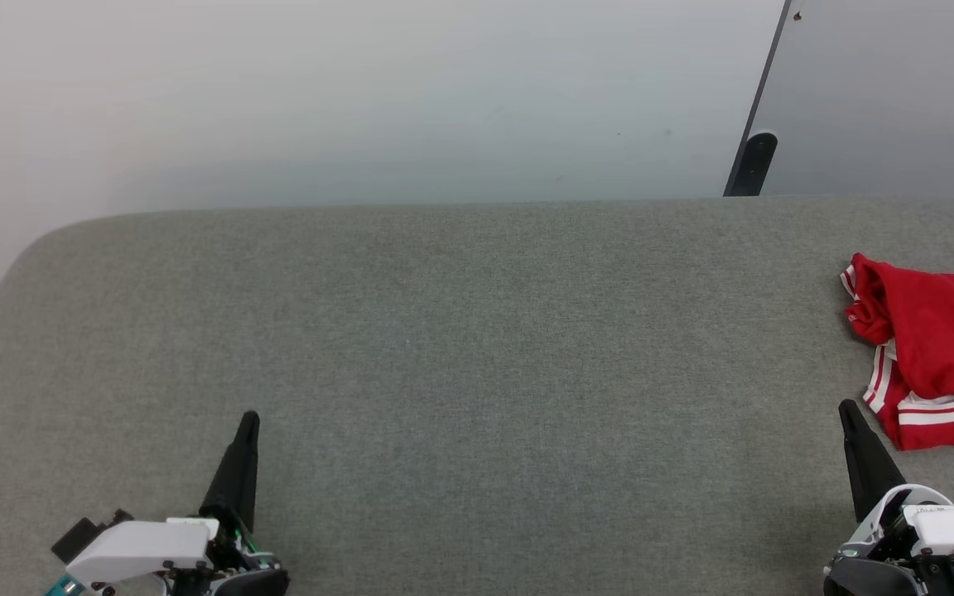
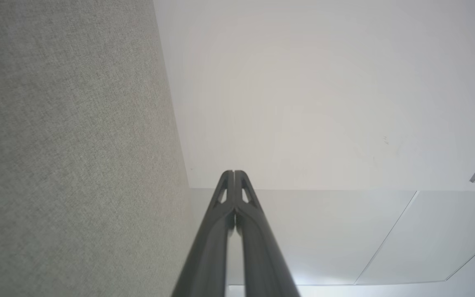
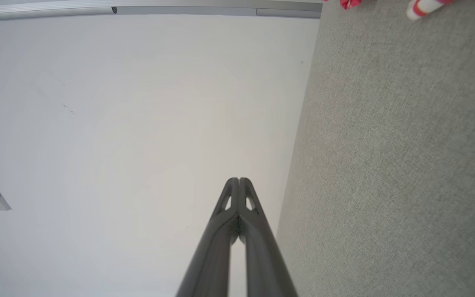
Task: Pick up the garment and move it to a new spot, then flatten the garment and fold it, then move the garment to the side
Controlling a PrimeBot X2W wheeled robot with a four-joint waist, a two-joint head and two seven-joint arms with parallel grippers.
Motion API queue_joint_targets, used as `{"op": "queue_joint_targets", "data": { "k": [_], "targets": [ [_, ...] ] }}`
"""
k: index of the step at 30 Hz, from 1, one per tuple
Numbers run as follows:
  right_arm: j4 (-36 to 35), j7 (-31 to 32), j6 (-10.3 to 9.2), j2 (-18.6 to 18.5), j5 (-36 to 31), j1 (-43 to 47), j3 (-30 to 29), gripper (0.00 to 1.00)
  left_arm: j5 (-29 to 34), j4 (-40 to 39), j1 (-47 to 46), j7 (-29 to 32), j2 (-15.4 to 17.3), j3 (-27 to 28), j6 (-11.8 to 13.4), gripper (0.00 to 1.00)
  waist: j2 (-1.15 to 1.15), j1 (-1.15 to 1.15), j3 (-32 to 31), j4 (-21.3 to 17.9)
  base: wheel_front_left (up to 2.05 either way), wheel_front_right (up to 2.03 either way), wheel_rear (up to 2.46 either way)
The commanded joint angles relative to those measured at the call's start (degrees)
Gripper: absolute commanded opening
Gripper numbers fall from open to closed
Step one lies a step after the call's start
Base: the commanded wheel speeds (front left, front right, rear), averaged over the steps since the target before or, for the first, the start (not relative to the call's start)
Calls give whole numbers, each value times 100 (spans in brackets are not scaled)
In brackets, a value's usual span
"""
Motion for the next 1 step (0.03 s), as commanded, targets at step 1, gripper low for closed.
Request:
{"op": "queue_joint_targets", "data": {
  "k": [1],
  "targets": [
    [-20, 12, -6, 16, 26, -16, -3, 0, -18, -11, -48, 15, -7, 12, -23, 0, 0, 0, 0, 0, 0, 0, 0]
  ]
}}
